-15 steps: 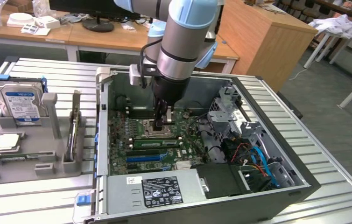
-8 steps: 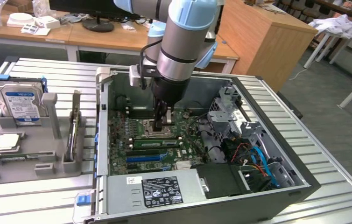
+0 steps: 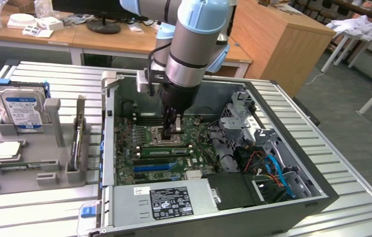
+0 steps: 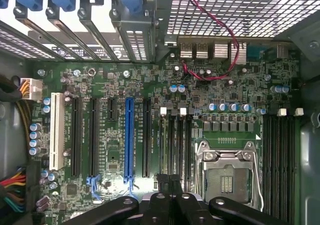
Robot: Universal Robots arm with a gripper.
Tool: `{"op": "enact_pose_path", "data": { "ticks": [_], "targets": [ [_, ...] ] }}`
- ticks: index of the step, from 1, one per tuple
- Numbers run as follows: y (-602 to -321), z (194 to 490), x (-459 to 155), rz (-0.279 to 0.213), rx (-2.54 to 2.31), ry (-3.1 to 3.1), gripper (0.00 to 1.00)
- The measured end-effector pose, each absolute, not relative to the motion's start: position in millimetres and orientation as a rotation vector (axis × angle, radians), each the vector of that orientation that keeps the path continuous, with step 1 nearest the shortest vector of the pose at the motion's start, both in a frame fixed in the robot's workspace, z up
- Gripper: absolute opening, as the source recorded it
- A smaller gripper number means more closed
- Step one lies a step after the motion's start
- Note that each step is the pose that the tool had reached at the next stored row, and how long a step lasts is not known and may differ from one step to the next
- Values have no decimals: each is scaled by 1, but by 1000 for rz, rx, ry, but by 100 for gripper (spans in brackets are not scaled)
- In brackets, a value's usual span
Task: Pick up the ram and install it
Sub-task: 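Press down the ram until it locks into place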
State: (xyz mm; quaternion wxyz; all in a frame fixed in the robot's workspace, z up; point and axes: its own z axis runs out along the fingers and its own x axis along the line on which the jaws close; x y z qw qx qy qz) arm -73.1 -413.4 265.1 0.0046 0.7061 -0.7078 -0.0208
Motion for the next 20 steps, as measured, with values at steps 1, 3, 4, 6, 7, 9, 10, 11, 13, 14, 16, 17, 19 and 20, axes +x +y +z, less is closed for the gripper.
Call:
{"op": "enact_pose_path", "data": {
  "ticks": [1,3,4,6,7,9,10,11,13,14,16,17,19,20],
  "targets": [
    [-413,265,-73,-65,2212,-2217,11],
    [-413,264,-73,-65,2212,-2217,11],
    [-413,264,-73,-65,2212,-2217,11],
    [-413,263,-73,-65,2212,-2217,11],
    [-413,262,-73,-65,2212,-2217,11],
    [-413,262,-73,-65,2212,-2217,11],
    [-413,261,-73,-65,2212,-2217,11],
    [-413,261,-73,-65,2212,-2217,11],
    [-413,260,-73,-65,2212,-2217,11],
    [-413,260,-73,-65,2212,-2217,11],
    [-413,259,-73,-65,2212,-2217,11],
    [-413,259,-73,-65,2212,-2217,11],
    [-413,258,-73,-65,2212,-2217,11],
    [-413,258,-73,-65,2212,-2217,11]
  ]
}}
